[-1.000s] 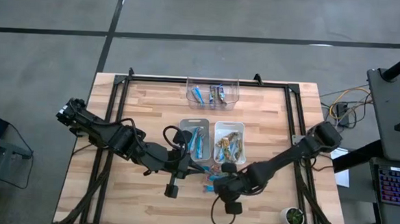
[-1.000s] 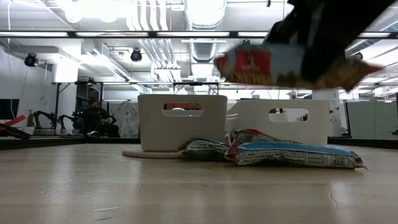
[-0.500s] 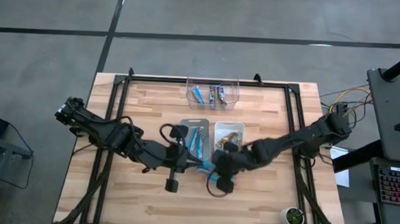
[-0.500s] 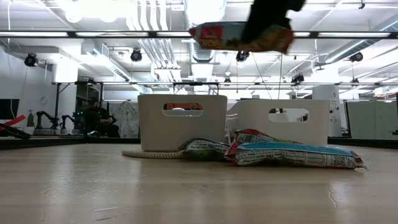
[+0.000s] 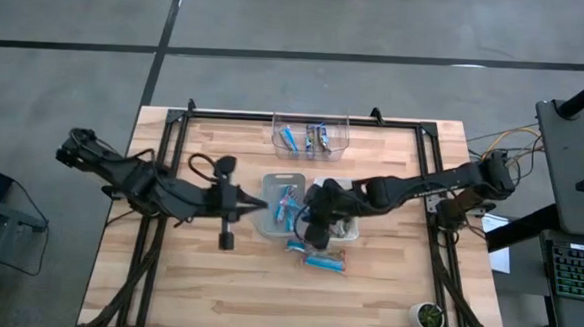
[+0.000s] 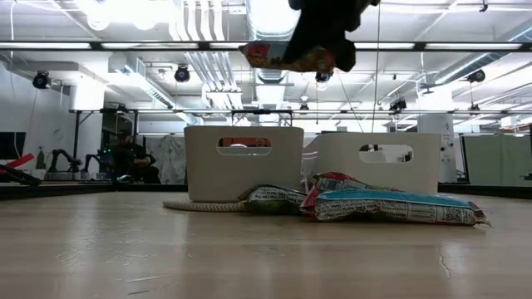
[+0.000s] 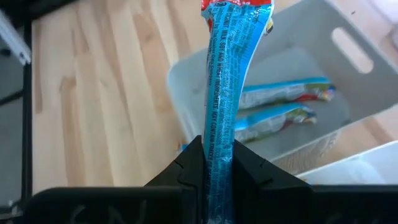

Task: Pick and place Granola Bars by type
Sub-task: Put the red granola bar into the gray bin

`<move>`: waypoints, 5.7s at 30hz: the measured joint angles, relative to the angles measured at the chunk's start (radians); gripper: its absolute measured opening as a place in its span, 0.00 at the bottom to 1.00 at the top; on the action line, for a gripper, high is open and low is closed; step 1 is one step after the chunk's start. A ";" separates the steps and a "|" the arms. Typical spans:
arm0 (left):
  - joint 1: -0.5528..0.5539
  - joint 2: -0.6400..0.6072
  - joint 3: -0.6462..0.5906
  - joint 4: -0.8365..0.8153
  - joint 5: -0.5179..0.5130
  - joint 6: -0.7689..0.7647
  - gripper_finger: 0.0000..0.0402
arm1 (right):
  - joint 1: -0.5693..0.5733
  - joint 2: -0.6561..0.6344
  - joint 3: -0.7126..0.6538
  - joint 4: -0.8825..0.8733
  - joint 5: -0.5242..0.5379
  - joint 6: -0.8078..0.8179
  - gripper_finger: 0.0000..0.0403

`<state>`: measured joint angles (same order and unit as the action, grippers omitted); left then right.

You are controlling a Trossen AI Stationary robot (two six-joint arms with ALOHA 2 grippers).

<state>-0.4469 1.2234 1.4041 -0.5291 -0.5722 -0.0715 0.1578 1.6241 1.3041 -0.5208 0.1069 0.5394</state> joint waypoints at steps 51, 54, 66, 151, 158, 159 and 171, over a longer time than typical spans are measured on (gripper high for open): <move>0.000 -0.388 -0.314 0.038 -0.229 0.103 0.00 | -0.090 0.239 -0.001 0.392 0.138 0.929 0.18; 0.000 -0.388 -0.314 0.038 -0.229 0.102 0.00 | -0.091 0.239 -0.001 0.388 0.144 0.951 0.28; 0.000 -0.388 -0.314 0.038 -0.229 0.097 0.00 | -0.086 0.239 -0.001 0.345 0.148 0.931 0.59; 0.000 -0.348 -0.314 -0.005 -0.205 0.048 0.00 | 0.575 0.094 -0.001 -0.129 0.311 0.689 0.02; 0.000 -0.348 -0.314 -0.007 -0.205 0.045 0.00 | 0.575 0.115 0.000 -0.243 0.366 0.762 0.02; 0.000 -0.348 -0.314 -0.007 -0.205 0.045 0.00 | 0.575 0.126 0.000 -0.271 0.366 0.794 0.02; 0.000 -0.348 -0.315 -0.012 -0.205 0.042 0.00 | 0.568 0.308 -0.001 -0.381 0.409 1.106 0.02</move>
<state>-0.4469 0.8757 1.0895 -0.5409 -0.7773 -0.0296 0.7260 1.9321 1.3033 -0.9016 0.5154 1.6451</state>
